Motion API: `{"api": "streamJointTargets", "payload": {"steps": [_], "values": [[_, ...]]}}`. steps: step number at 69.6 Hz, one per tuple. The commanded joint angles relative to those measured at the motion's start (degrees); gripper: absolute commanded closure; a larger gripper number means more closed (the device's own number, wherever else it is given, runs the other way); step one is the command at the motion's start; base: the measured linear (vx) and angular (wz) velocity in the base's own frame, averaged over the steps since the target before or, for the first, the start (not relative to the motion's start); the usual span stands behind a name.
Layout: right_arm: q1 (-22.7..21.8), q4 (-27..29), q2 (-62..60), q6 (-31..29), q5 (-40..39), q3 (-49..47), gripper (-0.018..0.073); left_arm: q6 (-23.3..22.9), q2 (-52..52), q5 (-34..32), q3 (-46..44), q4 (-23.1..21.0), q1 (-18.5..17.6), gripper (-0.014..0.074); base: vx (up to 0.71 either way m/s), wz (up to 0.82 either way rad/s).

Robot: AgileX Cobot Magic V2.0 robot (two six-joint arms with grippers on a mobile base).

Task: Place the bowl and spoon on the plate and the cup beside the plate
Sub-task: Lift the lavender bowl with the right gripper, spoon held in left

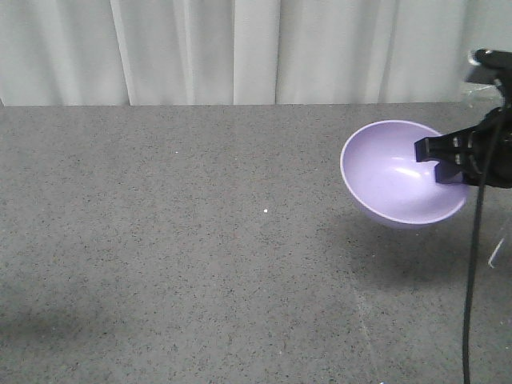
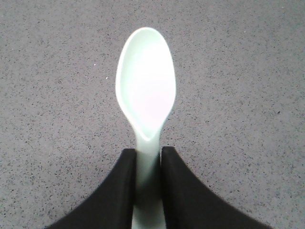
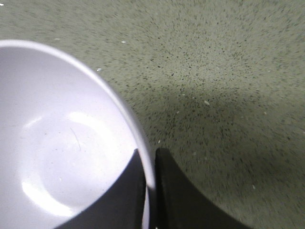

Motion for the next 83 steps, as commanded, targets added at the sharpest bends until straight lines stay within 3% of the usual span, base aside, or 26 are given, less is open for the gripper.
{"api": "streamJointTargets", "payload": {"steps": [1, 16, 28, 83], "values": [[-0.36, 0.48, -7.62, -0.58, 1.73, -1.46, 0.0565, -0.59, -0.60, -3.16, -1.35, -0.09, -0.27, 0.0604, 0.00, 0.00], [-0.36, -0.15, -19.39, -0.58, 7.73, -1.46, 0.0565, -0.59, -0.60, -3.16, -1.35, -0.09, -0.27, 0.0604, 0.00, 0.00], [-0.36, -1.05, -24.27, -0.58, 8.14, -1.46, 0.0565, -0.59, -0.60, -3.16, -1.35, -0.09, -0.27, 0.0604, 0.00, 0.00], [-0.36, -1.68, -24.29, -0.58, 10.45, -1.46, 0.0565, -0.59, -0.60, -3.16, -1.35, -0.09, -0.27, 0.0604, 0.00, 0.00]]}}
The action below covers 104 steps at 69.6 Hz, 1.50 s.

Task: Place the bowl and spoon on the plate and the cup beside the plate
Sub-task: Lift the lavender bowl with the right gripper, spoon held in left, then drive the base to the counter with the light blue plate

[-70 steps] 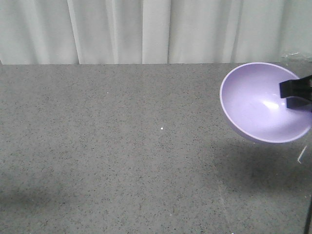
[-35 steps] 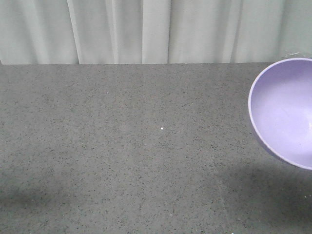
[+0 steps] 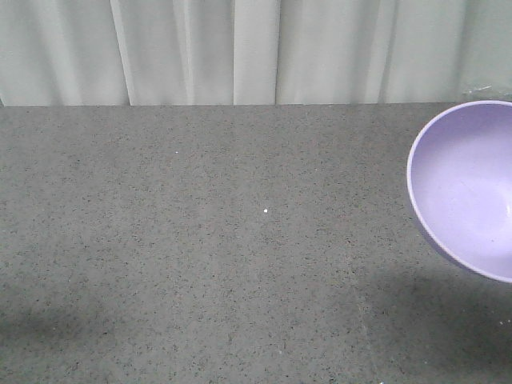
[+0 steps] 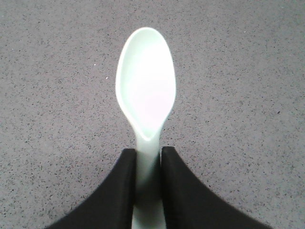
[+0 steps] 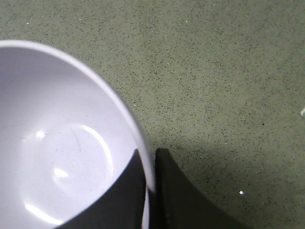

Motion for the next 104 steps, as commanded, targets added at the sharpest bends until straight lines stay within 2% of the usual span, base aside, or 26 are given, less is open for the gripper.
{"api": "streamJointTargets", "payload": {"steps": [1, 73, 104], "values": [[-0.36, 0.26, -0.24, -0.33, -3.24, -1.46, 0.0565, -0.59, -0.60, -3.16, -1.35, -0.09, -0.27, 0.0604, 0.00, 0.00], [-0.36, 0.24, -0.24, -0.33, -3.29, -1.46, 0.0565, -0.59, -0.60, -3.16, -1.35, -0.09, -0.27, 0.0604, 0.00, -0.01], [-0.36, 0.24, -0.24, -0.33, -3.29, -1.46, 0.0565, -0.59, -0.60, -3.16, -1.35, -0.09, -0.27, 0.0604, -0.03, -0.18]]}}
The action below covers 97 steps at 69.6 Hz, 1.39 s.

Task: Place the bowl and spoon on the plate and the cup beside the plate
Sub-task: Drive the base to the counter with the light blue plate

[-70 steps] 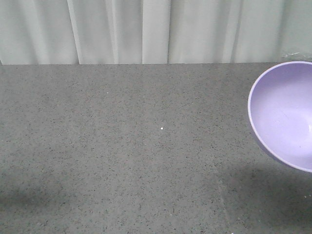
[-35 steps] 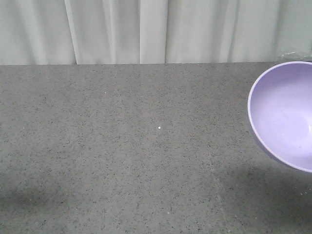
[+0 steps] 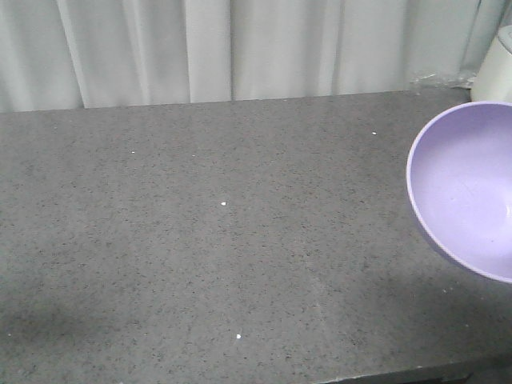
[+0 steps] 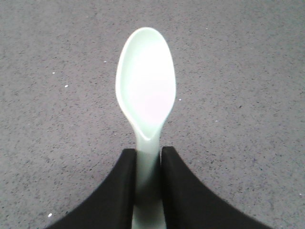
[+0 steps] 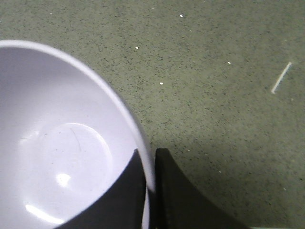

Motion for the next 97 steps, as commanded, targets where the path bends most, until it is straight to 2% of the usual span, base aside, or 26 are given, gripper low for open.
{"api": "streamJointTargets", "payload": {"steps": [1, 97], "values": [[-0.36, 0.24, -0.24, -0.33, -3.35, -1.46, 0.0565, -0.59, -0.60, -3.16, -1.35, -0.09, -0.27, 0.0604, -0.04, -0.32], [-0.36, 0.24, -0.24, -0.33, -3.24, -1.46, 0.0565, -0.59, -0.60, -3.16, -1.35, -0.09, -0.27, 0.0604, -0.07, -0.39]]}}
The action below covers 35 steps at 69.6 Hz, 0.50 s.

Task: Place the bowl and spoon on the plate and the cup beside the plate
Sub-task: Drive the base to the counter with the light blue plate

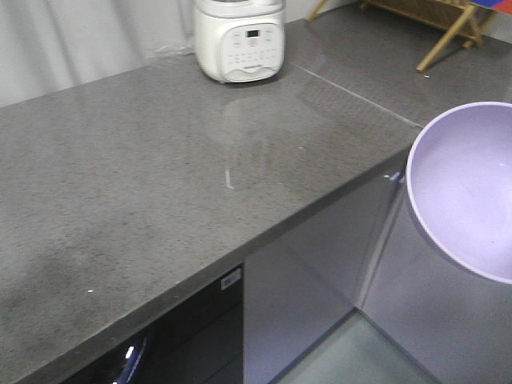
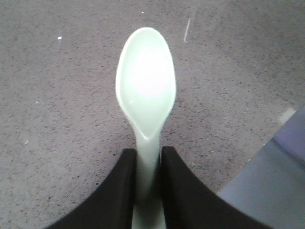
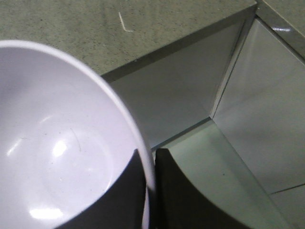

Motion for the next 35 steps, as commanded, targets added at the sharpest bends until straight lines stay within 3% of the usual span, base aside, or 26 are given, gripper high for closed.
{"api": "streamJointTargets", "payload": {"steps": [1, 35], "values": [[-0.36, 0.24, -0.24, -0.31, -3.40, -1.46, 0.0565, -0.59, -0.60, -3.16, -1.35, -0.09, -0.27, 0.0604, -0.04, -0.41], [-0.36, 0.24, -0.24, -0.31, -3.40, -1.46, 0.0565, -0.59, -0.60, -3.16, -1.35, -0.09, -0.27, 0.0604, -0.03, -0.49]]}}
